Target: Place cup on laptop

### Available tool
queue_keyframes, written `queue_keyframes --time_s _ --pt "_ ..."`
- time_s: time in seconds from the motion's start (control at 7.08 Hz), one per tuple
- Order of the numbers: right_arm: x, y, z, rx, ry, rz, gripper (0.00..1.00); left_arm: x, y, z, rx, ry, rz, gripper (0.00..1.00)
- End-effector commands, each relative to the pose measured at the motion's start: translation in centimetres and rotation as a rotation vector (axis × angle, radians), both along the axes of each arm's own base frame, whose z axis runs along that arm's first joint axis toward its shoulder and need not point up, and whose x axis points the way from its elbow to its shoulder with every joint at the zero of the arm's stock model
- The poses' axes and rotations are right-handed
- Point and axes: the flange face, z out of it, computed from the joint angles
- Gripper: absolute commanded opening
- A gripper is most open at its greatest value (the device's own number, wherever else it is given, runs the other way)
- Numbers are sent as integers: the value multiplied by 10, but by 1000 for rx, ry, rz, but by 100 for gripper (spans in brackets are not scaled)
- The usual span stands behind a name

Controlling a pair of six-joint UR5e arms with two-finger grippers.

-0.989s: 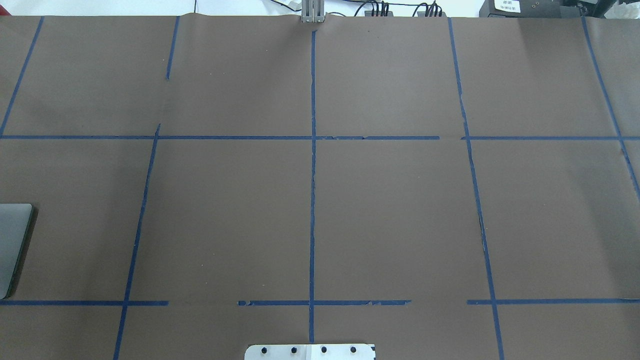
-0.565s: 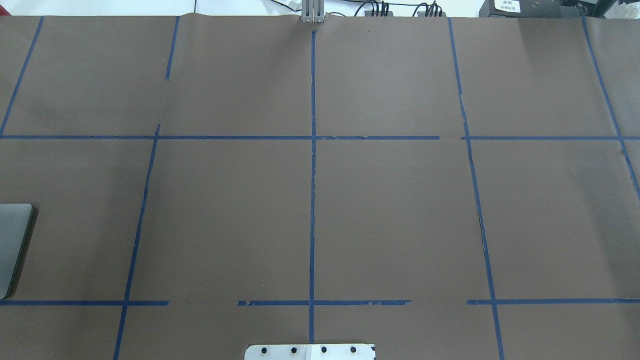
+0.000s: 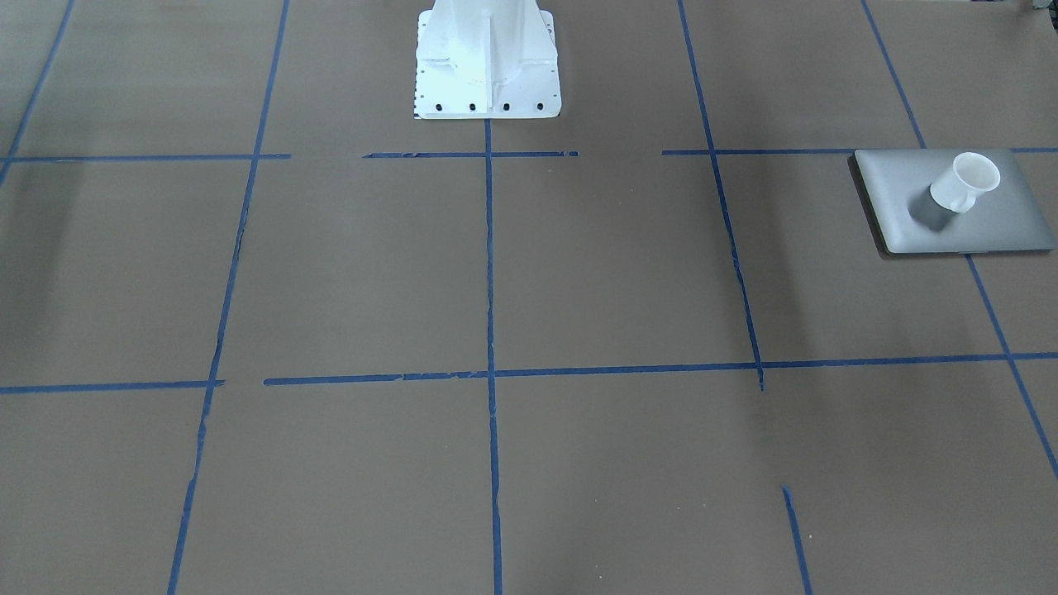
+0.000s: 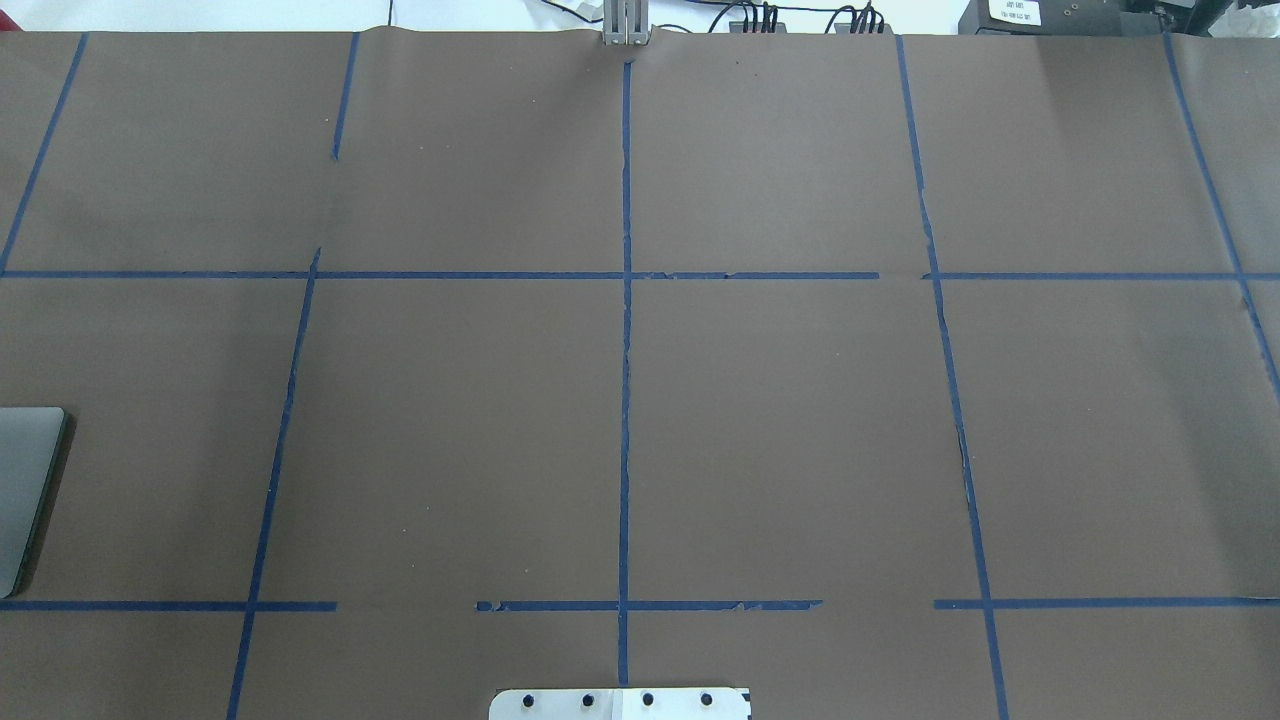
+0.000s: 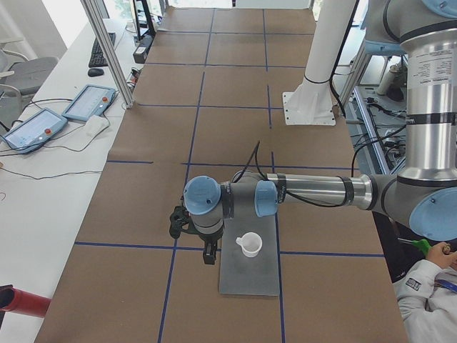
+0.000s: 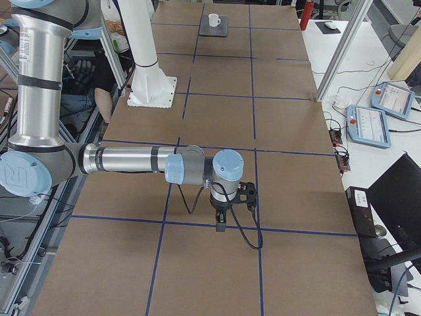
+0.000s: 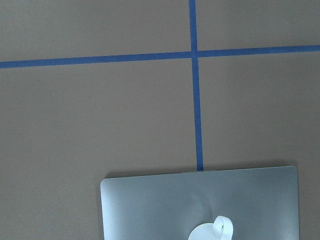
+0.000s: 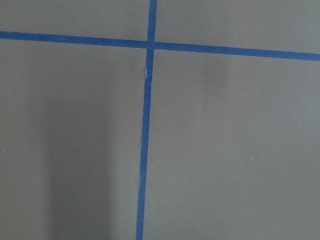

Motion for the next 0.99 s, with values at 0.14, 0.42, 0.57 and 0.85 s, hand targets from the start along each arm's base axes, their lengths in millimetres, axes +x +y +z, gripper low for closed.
queue_keyframes --time_s 0.14,0.42,0.57,0.85 --pt "0 0 0 0 0 0 100 2 -9 -6 22 -1 9 100" --pt "0 0 0 -2 0 0 100 1 -14 -13 34 -3 8 100" --pt "0 0 0 0 0 0 100 1 -14 -12 30 -3 8 100" --pt "0 0 0 -2 2 0 100 0 -7 -12 28 -3 7 100"
